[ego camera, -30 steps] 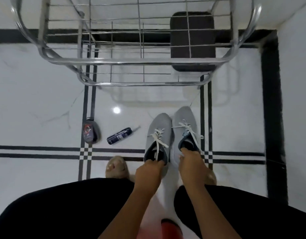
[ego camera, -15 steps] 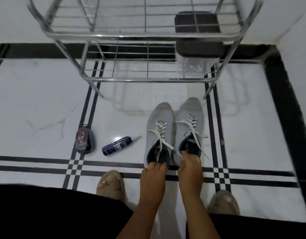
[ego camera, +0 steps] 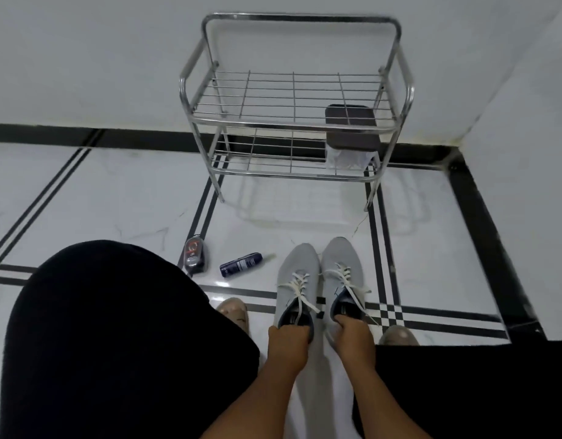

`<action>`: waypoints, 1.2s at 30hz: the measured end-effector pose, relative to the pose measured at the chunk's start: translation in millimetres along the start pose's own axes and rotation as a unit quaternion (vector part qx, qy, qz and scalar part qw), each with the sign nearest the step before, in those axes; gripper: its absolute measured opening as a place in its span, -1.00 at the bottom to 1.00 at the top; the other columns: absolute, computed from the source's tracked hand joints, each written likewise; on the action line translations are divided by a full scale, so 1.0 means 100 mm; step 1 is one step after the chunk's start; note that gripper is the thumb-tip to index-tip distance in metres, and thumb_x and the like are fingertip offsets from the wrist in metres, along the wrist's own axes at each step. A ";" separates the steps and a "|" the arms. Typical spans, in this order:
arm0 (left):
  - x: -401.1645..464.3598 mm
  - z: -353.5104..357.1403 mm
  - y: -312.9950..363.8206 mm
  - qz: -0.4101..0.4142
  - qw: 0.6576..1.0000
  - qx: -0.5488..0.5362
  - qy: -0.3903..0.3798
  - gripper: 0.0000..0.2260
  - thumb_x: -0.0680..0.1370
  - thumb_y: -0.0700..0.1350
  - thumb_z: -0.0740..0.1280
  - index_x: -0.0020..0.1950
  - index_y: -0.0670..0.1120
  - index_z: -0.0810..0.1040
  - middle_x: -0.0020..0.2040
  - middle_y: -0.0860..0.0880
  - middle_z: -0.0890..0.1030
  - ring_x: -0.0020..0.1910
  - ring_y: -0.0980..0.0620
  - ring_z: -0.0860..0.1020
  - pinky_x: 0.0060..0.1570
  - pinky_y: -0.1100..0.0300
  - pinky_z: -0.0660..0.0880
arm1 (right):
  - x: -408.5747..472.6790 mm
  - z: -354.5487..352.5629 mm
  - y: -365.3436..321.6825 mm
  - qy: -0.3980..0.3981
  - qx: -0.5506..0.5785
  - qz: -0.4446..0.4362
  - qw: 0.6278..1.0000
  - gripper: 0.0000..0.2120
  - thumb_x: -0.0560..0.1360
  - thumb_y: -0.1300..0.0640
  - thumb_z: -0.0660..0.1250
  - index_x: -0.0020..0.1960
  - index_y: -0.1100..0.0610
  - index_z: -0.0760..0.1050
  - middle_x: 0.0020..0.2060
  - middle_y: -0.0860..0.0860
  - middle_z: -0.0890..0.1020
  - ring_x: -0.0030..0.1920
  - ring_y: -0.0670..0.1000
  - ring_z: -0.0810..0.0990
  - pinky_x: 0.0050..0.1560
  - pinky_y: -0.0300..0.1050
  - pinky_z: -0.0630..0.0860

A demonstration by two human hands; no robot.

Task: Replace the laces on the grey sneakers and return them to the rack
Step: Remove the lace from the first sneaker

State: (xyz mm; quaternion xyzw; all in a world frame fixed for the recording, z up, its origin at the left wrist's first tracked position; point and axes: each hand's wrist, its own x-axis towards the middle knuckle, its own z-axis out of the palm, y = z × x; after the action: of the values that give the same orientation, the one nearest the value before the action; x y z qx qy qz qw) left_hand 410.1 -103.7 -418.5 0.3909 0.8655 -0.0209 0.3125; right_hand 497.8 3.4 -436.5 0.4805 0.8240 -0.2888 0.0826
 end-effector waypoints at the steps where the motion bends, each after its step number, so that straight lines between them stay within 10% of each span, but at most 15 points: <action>1: -0.01 0.02 -0.02 -0.002 1.000 -0.013 -0.013 -0.84 0.53 -0.21 0.19 -0.05 0.00 0.52 0.07 -0.05 0.61 0.11 -0.13 0.53 0.14 0.02 0.26 | -0.02 0.02 0.01 -0.011 -0.005 0.005 1.000 -0.64 0.50 0.23 0.26 0.26 -0.01 0.54 0.17 0.07 0.61 0.17 0.10 0.56 0.08 -0.13 0.48; 6: 0.04 -0.09 -0.01 -0.150 0.971 -0.167 0.081 -0.75 0.56 -0.07 0.11 0.03 -0.04 0.56 0.02 -0.05 0.62 0.04 -0.10 0.58 0.03 0.08 0.44 | -0.02 0.09 -0.05 -0.033 0.009 0.058 0.998 -0.71 0.51 0.20 0.23 0.19 0.03 0.56 0.14 0.09 0.61 0.13 0.14 0.57 0.03 -0.12 0.49; 10: 0.19 -0.11 -0.14 -0.229 0.923 -0.281 0.124 -0.88 0.54 -0.07 0.19 0.01 -0.02 0.49 -0.01 -0.03 0.60 0.01 -0.08 0.56 0.01 0.08 0.50 | 0.15 -0.05 -0.36 0.127 0.014 0.033 0.991 -0.82 0.55 0.16 0.20 -0.10 0.09 0.58 -0.11 0.07 0.63 -0.10 0.11 0.57 -0.17 -0.10 0.51; 16: 0.38 0.05 -0.23 -0.183 0.947 -0.241 0.108 -0.90 0.54 0.00 0.23 -0.01 0.01 0.44 0.03 0.00 0.54 0.06 -0.06 0.50 -0.16 0.09 0.42 | 0.51 0.05 -0.69 -0.055 0.133 -0.037 0.989 -0.83 0.52 0.17 0.32 0.03 0.12 0.67 -0.02 0.05 0.70 0.00 0.04 0.62 -0.05 -0.25 0.42; 26: 0.39 0.12 -0.25 -0.157 0.955 -0.197 0.156 -0.86 0.59 -0.07 0.12 -0.05 0.03 0.46 -0.02 0.05 0.53 -0.12 0.06 0.53 -0.32 0.23 0.25 | 0.56 0.25 -0.77 -0.058 0.054 -0.010 0.997 -0.86 0.50 0.13 0.29 -0.19 0.06 0.60 -0.17 0.00 0.66 -0.11 0.07 0.60 -0.16 -0.16 0.49; 36: 0.38 0.20 -0.28 -0.154 0.961 -0.187 0.135 -0.84 0.60 -0.08 0.14 0.08 -0.01 0.49 0.04 0.00 0.52 0.02 -0.03 0.53 -0.20 0.15 0.40 | 0.91 -0.47 -1.01 0.099 0.446 0.046 0.889 -0.90 0.51 0.09 0.38 -0.18 -0.03 0.56 -0.25 -0.02 0.67 -0.22 -0.03 0.64 -0.08 -0.13 0.56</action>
State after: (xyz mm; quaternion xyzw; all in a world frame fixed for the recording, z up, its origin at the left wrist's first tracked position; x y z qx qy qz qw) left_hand 382.7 -103.9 -461.9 0.1867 0.9378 0.1465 0.2535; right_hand 372.0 59.5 -395.8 0.5302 0.5896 -0.5725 -0.2088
